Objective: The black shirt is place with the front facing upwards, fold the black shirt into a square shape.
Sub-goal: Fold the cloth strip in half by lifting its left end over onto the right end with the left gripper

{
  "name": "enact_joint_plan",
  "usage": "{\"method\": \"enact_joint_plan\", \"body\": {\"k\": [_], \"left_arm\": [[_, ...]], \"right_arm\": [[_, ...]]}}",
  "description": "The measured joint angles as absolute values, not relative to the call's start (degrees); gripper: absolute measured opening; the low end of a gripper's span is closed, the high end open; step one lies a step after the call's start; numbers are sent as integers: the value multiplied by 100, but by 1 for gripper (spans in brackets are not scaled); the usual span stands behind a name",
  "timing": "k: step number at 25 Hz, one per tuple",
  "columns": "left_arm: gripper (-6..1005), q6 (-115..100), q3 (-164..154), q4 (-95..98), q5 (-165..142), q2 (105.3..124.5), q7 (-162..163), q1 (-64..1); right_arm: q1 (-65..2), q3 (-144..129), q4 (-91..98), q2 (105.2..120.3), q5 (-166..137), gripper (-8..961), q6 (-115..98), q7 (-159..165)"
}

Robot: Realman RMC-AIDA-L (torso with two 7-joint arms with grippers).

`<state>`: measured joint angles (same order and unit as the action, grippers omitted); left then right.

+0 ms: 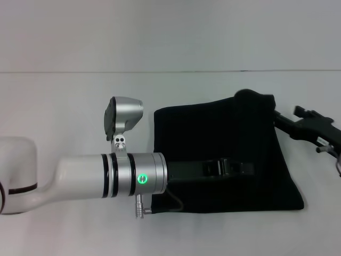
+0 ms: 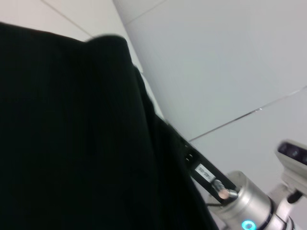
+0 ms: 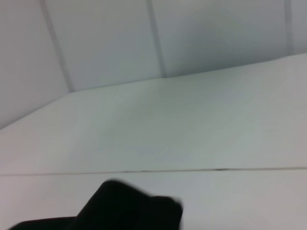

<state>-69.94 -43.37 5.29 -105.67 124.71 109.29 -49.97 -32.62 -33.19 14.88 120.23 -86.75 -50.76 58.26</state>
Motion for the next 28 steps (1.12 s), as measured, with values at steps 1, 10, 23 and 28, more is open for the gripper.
{"method": "enact_joint_plan", "body": {"k": [1, 10, 23, 28], "left_arm": [[50, -6954, -4328, 511, -10563, 12470, 10925, -4997], [101, -7086, -4226, 325, -10208, 12470, 10655, -4969], [607, -8517, -4228, 528, -9824, 12470, 10558, -4843], [785, -9171, -4228, 706, -9662, 12441, 10618, -4579]], "right_arm": [[-3228, -3314, 1480, 12023, -8589, 778, -5041, 5788], [-2816, -3250, 1459, 12014, -7673, 778, -5012, 5653], [-2594, -2836, 1389, 12014, -7441, 779, -5548, 5651], [-2461, -2546, 1383, 12011, -7435, 779, -6098, 5694]]}}
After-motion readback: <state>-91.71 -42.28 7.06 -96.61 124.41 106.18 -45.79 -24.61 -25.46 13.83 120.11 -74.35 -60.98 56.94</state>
